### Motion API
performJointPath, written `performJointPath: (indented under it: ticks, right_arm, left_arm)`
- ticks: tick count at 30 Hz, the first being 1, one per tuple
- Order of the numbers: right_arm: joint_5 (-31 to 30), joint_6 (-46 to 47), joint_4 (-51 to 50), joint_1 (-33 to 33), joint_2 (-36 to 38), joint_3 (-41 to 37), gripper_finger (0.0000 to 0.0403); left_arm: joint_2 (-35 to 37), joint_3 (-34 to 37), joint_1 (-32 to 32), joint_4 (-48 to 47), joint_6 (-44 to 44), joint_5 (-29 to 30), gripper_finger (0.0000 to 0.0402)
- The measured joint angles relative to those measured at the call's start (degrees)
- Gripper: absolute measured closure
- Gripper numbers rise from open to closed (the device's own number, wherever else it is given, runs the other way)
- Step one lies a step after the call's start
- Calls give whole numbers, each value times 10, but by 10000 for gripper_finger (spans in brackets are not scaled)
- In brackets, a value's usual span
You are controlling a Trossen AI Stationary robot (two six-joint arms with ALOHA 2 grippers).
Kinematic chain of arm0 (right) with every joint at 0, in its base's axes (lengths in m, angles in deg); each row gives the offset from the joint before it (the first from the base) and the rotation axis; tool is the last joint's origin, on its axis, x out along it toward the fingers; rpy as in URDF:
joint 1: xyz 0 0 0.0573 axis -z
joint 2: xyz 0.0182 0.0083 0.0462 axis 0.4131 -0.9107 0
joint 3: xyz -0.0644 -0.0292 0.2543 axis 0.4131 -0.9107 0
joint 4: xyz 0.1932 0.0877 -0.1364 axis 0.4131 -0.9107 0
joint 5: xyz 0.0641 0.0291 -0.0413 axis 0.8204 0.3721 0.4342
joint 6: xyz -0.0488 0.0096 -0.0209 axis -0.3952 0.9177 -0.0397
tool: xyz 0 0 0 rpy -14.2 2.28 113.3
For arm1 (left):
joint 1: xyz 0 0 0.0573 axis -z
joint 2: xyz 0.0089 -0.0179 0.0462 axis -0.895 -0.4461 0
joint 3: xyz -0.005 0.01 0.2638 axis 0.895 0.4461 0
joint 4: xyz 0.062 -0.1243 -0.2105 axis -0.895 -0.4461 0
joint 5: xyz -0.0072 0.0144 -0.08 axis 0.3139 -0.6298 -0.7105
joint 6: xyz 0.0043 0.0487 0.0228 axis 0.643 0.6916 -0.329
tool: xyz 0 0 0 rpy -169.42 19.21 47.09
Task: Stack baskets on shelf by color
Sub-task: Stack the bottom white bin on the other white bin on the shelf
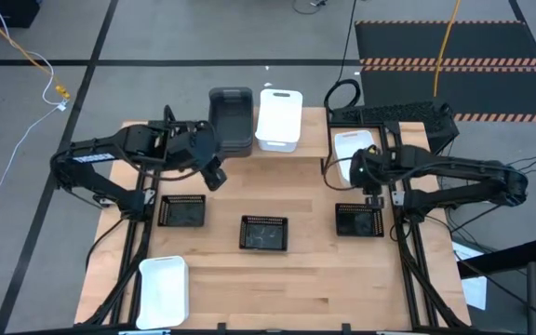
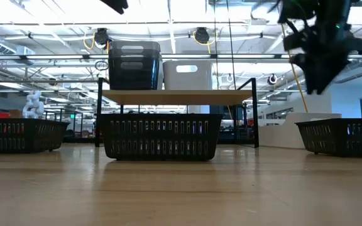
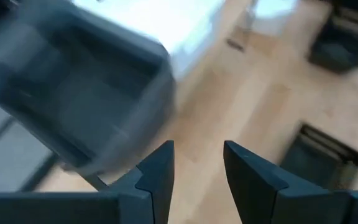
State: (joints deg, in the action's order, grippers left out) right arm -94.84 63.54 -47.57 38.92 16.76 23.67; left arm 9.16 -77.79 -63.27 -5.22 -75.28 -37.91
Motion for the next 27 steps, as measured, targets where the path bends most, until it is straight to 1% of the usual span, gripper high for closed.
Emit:
performJointPath:
  ticks: [3, 6, 9, 12, 15, 18, 20, 22, 23, 25, 27]
  right_arm:
    - [1, 48, 41, 0, 0, 15, 268]
    - [1, 93, 104, 0, 0, 16, 268]
    - [2, 128, 175, 0, 0, 16, 268]
    - [2, 165, 254, 0, -1, 16, 268]
    - [10, 189, 327, 0, 0, 16, 268]
    - [47, 183, 380, 0, -1, 16, 268]
    - [72, 163, 408, 0, -1, 16, 268]
    - [77, 142, 425, 0, -1, 16, 268]
    - [76, 134, 431, 0, -2, 16, 268]
    - [76, 125, 442, 0, -5, 16, 268]
    - [76, 121, 444, 3, -12, 16, 268]
  left_arm:
    - [-1, 0, 26, -45, -28, -60, 261]
    - [-6, 8, 79, -68, -58, -117, 261]
    - [-12, 45, 159, -45, -103, -164, 261]
    - [-27, 87, 248, 21, -176, -210, 261]
    - [-48, 127, 343, 95, -270, -227, 261]
    - [-80, 147, 434, 203, -348, -256, 261]
    - [-105, 150, 486, 221, -402, -262, 261]
    - [-131, 149, 523, 243, -466, -269, 261]
    - [-142, 149, 541, 239, -499, -268, 261]
    - [-158, 150, 569, 235, -555, -264, 261]
    - [-178, 149, 587, 240, -586, -261, 261]
